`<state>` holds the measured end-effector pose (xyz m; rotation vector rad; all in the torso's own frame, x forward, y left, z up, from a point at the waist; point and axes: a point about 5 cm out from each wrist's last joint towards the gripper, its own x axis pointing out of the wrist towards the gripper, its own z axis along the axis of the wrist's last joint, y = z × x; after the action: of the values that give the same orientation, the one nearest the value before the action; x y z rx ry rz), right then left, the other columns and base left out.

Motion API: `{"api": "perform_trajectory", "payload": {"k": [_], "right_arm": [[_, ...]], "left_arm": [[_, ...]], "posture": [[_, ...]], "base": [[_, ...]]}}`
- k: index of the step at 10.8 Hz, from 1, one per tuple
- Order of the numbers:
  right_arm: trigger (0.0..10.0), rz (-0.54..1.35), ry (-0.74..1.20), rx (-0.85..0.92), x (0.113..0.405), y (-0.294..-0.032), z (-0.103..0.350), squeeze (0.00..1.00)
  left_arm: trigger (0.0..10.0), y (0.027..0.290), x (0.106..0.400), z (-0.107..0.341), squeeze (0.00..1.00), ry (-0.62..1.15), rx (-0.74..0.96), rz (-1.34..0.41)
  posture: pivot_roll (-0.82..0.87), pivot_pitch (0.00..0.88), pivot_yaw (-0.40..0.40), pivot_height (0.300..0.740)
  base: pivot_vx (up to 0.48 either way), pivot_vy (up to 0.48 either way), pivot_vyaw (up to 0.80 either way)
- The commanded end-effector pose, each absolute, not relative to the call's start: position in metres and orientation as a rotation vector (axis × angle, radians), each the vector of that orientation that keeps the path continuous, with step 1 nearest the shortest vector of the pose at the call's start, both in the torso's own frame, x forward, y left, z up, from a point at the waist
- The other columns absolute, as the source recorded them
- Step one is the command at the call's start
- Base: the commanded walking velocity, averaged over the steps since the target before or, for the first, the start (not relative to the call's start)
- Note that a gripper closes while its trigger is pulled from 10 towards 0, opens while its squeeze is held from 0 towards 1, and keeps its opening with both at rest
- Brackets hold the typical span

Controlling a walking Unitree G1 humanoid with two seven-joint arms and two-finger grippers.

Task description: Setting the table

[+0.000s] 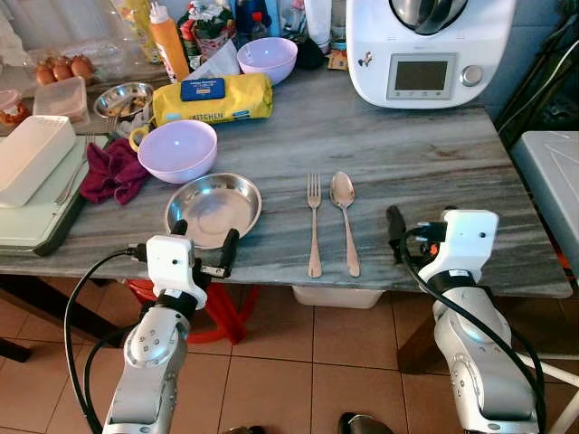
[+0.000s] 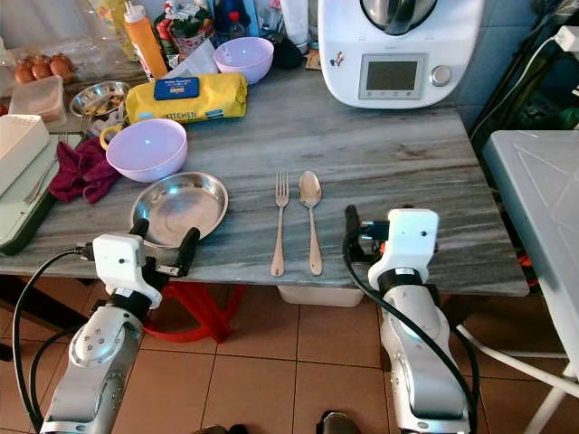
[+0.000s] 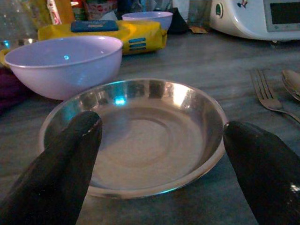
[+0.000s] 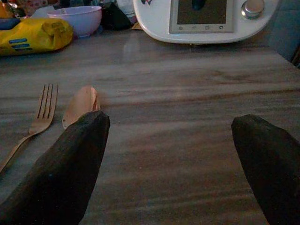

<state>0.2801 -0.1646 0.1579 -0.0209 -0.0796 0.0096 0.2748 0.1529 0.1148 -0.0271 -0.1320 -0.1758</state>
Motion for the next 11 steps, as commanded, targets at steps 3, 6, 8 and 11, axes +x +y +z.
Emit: {"api": "perform_trajectory", "payload": {"k": [3,6,8,11], "right_arm": [[10.0,0.012,-0.109,-0.138,0.2851,-0.1606,0.1623,0.00],[10.0,-0.009,-0.130,-0.107,0.2861,-0.1640,0.1677,0.00],[10.0,-0.002,-0.122,-0.072,0.2864,-0.1605,0.1640,0.00],[10.0,0.013,-0.123,-0.070,0.2869,-0.1597,0.1634,0.00]], "left_arm": [[10.0,0.1566,0.2750,0.1161,0.00,-0.124,-0.015,-0.127],[10.0,0.1554,0.2764,0.1207,0.00,-0.137,-0.013,-0.128],[10.0,0.1588,0.2781,0.1237,0.00,-0.148,0.005,-0.085],[10.0,0.1588,0.2771,0.1193,0.00,-0.126,0.019,-0.073]], "posture": [[-0.08,0.132,0.084,0.740],[-0.08,0.133,0.085,0.740],[-0.07,0.133,0.087,0.740],[-0.07,0.133,0.088,0.740]], "base": [[0.000,0.000,0.00],[0.000,0.000,0.00],[0.000,0.000,0.00],[0.000,0.000,-0.43]]}}
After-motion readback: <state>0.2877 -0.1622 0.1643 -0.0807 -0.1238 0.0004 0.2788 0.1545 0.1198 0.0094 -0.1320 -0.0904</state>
